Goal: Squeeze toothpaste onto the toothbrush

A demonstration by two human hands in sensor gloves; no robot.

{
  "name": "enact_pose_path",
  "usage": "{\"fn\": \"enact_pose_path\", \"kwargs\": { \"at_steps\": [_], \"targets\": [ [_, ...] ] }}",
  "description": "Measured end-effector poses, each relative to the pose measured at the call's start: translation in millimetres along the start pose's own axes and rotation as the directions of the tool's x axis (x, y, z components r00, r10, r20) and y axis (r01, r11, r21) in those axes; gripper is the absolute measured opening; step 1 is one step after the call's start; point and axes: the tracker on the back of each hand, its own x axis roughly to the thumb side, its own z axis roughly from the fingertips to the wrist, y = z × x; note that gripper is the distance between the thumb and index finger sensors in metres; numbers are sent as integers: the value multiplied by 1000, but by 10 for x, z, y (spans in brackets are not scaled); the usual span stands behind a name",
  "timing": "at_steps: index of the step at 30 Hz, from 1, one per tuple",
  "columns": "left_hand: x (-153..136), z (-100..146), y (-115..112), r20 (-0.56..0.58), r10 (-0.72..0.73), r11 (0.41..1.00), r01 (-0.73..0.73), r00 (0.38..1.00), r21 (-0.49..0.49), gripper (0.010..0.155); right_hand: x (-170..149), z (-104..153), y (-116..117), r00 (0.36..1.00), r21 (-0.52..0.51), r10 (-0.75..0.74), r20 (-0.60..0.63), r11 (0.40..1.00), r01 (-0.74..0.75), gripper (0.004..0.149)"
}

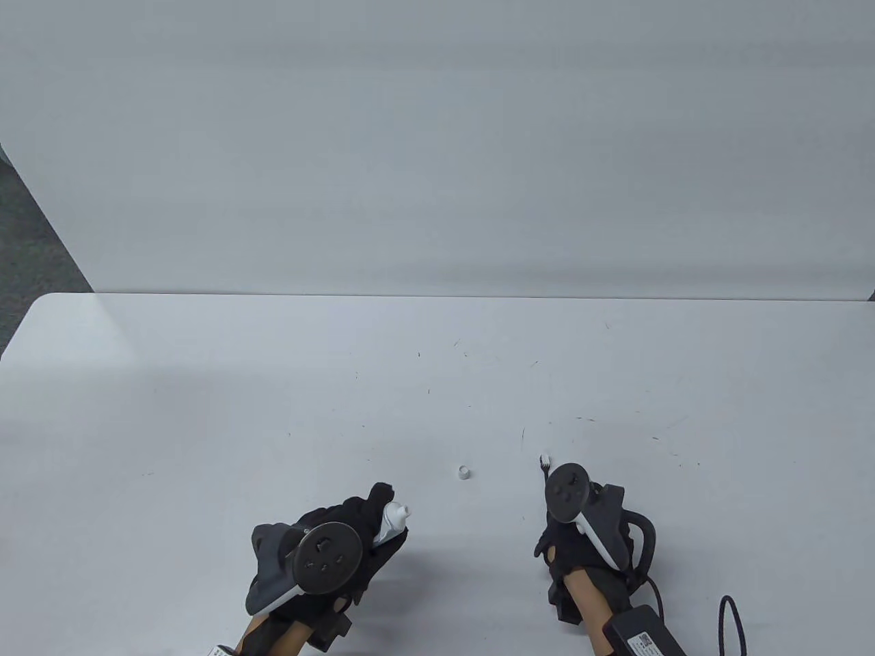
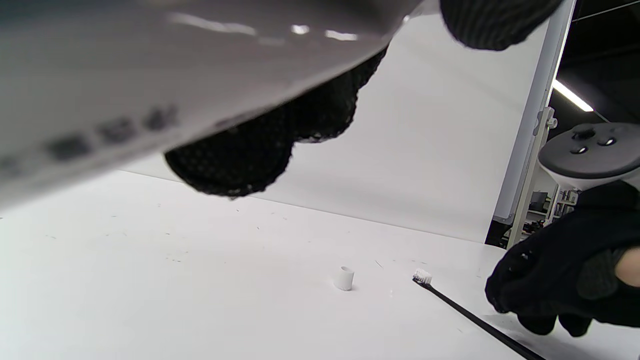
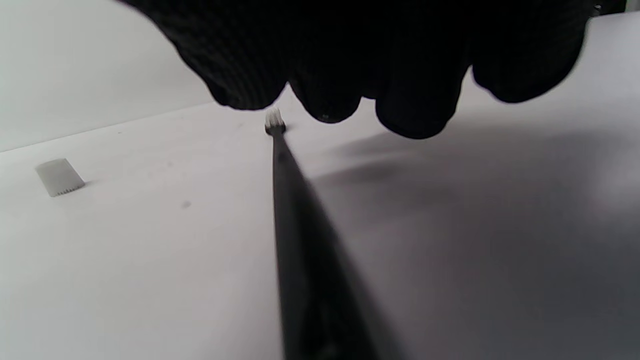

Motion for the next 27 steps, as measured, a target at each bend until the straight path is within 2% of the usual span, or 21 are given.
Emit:
{"fn": "enact_pose_path", "kwargs": {
  "at_steps": [1, 3, 8, 13, 16, 21, 23, 27],
  "targets": [
    [-2, -2, -6, -3, -1, 1000, 0, 1000, -4, 84, 4, -6, 56, 1000, 30, -4, -19, 1000, 4, 49],
    [-3, -3, -8, -6, -1, 1000, 1, 1000, -7, 84, 41, -2, 76, 999, -22, 42, -33, 999, -43, 48],
    [-3, -1, -2, -12, -5, 1000, 5, 1000, -7, 84, 127, -13, 187, 990, -54, 122, -70, 991, -126, 43],
    [4, -5, -15, -15, -10, 1000, 10, 1000, -17, 83, 171, -43, 196, 987, -24, 109, -118, 993, -113, 40],
    [8, -7, -20, -15, -12, 1000, 12, 1000, -20, 83, 147, -59, 194, 990, 19, 88, -114, 996, -87, 42],
    [5, -10, -25, -21, -12, 1000, 12, 1000, -11, 82, 127, -14, 104, 998, -15, 59, -26, 998, -59, 42],
    [2, -13, -25, -22, -10, 1000, 9, 1000, -10, 82, 141, 47, -29, 996, -37, -65, 63, 997, 68, 42],
    [7, -16, -26, -15, -14, 1000, 14, 1000, -7, 81, 256, 282, -381, 921, -113, -219, 322, 957, 267, 40]
  ]
}}
